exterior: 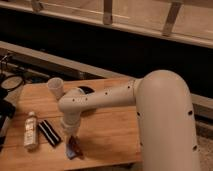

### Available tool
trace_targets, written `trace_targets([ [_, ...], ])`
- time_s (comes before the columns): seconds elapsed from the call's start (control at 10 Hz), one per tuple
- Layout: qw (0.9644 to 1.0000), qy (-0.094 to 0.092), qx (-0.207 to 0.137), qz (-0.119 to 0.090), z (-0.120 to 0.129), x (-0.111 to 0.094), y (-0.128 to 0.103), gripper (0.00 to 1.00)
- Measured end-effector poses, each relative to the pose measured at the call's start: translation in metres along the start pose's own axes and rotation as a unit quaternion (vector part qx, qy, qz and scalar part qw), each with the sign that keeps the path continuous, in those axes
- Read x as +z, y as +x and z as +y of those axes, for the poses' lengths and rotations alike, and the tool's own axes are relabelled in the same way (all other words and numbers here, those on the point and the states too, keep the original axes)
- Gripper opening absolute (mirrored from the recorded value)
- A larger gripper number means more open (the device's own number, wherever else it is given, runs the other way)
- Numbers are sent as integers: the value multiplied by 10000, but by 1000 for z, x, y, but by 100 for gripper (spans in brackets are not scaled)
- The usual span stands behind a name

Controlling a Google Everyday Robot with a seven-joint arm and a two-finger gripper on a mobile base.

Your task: Place the pepper on the white sponge

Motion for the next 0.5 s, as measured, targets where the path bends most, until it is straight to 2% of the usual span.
trace_targets([
  [0.5, 10000, 9, -37, 4, 1, 0, 2, 53],
])
